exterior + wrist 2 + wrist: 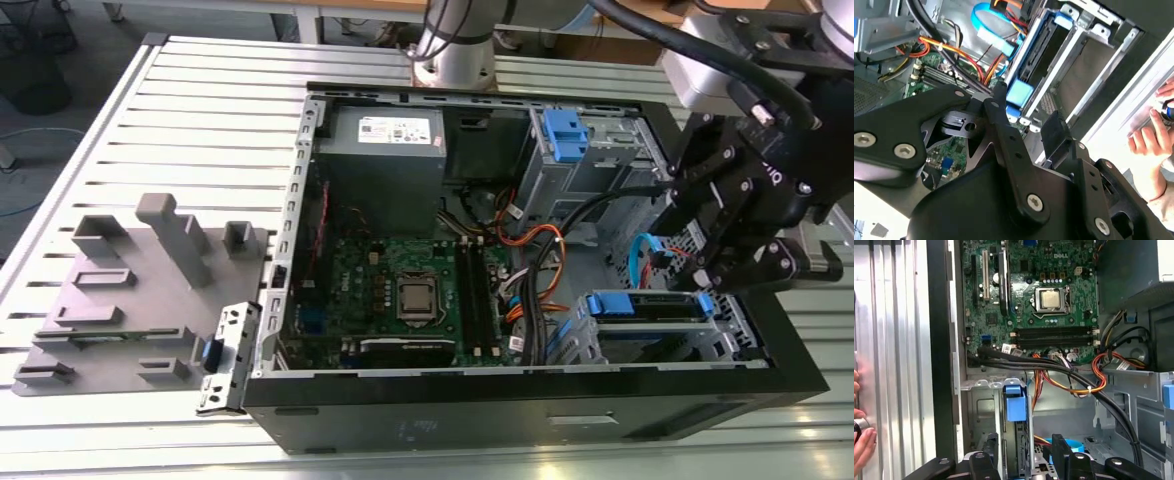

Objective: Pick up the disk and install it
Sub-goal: 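Insert the first disk wire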

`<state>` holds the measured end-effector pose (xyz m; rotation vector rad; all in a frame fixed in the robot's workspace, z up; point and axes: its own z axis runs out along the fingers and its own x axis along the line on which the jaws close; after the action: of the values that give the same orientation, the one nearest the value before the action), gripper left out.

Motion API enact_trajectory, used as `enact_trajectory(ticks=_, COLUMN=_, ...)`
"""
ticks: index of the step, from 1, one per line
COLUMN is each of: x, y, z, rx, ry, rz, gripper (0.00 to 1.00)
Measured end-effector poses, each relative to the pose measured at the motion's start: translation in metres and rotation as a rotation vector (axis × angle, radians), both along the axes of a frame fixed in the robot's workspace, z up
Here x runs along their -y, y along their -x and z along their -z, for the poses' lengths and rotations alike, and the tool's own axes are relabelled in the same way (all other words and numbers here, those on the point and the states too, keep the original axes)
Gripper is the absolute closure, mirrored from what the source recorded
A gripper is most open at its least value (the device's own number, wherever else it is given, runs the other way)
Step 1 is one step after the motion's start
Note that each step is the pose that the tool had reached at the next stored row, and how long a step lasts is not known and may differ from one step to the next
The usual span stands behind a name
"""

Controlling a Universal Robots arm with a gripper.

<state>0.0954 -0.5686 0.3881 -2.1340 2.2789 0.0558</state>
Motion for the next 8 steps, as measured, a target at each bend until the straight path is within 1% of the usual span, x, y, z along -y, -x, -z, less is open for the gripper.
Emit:
enact_trajectory(ticks=4, x=-0.0015, y=-0.003, z=0.0071, rx=-0.0001, ry=0.0001, rz=-0.002, gripper=0.45)
enact_trajectory(ticks=8, x=-0.0038, y=-0.0096, z=0.0129, rx=-0.0002, ry=-0.0001, rz=-0.003, gripper=0.45)
